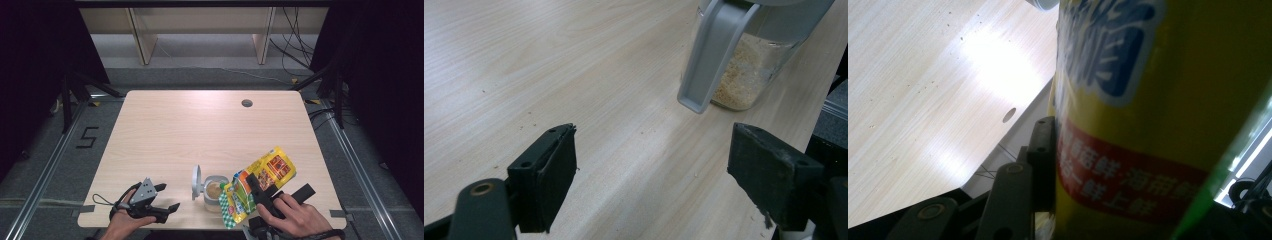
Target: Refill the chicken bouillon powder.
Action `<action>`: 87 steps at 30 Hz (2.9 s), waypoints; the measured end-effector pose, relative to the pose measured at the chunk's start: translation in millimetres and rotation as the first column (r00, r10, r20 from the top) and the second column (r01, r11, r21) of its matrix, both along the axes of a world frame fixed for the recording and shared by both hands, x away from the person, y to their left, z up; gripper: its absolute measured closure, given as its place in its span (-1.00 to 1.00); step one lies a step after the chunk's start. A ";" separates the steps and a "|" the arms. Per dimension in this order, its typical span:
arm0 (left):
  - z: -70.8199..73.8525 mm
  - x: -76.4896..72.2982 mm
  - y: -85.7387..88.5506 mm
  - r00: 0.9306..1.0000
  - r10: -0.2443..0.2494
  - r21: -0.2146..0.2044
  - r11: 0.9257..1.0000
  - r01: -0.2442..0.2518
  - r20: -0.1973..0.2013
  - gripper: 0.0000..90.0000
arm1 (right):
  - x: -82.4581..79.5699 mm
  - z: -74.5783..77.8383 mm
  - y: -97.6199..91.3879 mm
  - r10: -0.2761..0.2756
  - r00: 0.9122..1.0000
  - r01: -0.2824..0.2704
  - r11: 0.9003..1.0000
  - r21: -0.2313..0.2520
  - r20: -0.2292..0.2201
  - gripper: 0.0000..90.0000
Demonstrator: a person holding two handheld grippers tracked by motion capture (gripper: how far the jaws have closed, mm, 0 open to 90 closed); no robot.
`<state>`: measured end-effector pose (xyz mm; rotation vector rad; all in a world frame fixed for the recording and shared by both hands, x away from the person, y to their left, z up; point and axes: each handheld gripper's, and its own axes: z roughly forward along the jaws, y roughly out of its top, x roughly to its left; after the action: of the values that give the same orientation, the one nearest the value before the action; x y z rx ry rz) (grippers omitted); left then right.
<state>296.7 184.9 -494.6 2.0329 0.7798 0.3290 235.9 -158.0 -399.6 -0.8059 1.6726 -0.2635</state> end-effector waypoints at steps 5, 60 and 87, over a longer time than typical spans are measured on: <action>0.1 1.2 0.0 1.000 -0.017 -0.011 1.000 0.017 0.013 -0.58 | 0.2 -0.5 -0.3 0.004 1.000 -0.004 1.000 -0.001 0.002 0.50; 0.1 0.3 0.2 1.000 -0.002 -0.011 1.000 0.002 -0.005 -0.58 | -4.4 -1.9 -12.8 -0.023 0.999 0.025 0.998 0.053 -0.034 0.52; 0.8 1.0 1.8 1.000 -0.008 0.017 1.000 0.008 0.003 -0.58 | -5.1 -4.4 -2.3 0.010 0.998 -0.007 0.998 0.055 -0.055 0.53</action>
<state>297.7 186.6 -493.8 2.0504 0.7693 0.3351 230.7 -160.3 -404.0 -0.7851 1.7203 -0.1905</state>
